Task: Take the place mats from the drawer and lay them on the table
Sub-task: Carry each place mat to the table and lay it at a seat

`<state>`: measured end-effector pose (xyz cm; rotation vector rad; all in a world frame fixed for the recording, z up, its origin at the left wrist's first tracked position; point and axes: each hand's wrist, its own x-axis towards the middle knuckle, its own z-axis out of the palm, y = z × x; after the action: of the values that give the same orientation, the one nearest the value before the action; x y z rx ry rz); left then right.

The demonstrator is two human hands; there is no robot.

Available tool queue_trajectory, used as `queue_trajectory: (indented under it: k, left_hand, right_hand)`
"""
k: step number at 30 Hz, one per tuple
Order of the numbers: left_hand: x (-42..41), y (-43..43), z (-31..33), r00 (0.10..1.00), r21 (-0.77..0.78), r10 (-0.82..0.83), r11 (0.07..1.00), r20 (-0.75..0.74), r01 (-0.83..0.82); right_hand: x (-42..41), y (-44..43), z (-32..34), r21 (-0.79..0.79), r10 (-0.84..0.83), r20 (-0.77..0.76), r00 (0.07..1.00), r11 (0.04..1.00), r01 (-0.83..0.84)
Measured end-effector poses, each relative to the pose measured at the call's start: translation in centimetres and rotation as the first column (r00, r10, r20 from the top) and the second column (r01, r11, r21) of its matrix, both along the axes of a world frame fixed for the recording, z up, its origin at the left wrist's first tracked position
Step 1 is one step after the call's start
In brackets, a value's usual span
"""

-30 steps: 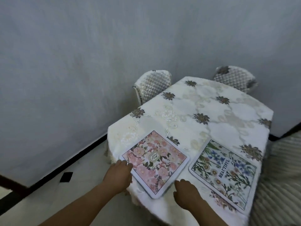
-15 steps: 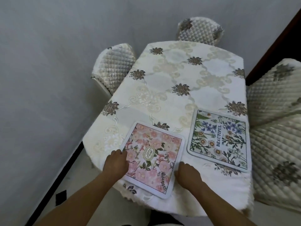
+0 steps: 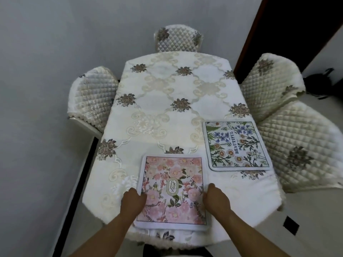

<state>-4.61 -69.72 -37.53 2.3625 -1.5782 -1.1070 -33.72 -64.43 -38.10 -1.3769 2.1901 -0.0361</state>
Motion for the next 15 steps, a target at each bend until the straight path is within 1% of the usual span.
queue_trajectory:
  k: [3,6,8,11,15]
  left_hand:
    - [1.6,-0.5,0.0,0.998,-0.024,-0.042,0.999,-0.048,0.041]
    - [2.7,-0.5,0.8,0.989,-0.06,-0.123,0.991,-0.083,0.118]
    - [3.0,-0.5,1.4,0.979,-0.131,-0.166,0.98,-0.122,0.15]
    - [3.3,-0.7,3.0,0.958,-0.25,-0.236,0.949,-0.165,0.191]
    - [2.4,-1.3,5.4,0.93,-0.338,-0.316,0.91,-0.19,0.24]
  right_hand:
    - [1.0,0.7,0.5,-0.001,-0.062,-0.041,0.997,0.998,0.062]
    - [2.3,1.3,1.3,-0.03,-0.106,-0.07,0.992,0.994,0.105]
    - [3.1,1.5,1.9,-0.082,-0.149,-0.073,0.986,0.986,0.142]
    - [3.6,2.2,3.2,-0.174,-0.259,-0.064,0.964,0.954,0.244]
    - [2.1,3.9,5.2,-0.273,-0.39,-0.04,0.92,0.89,0.365]
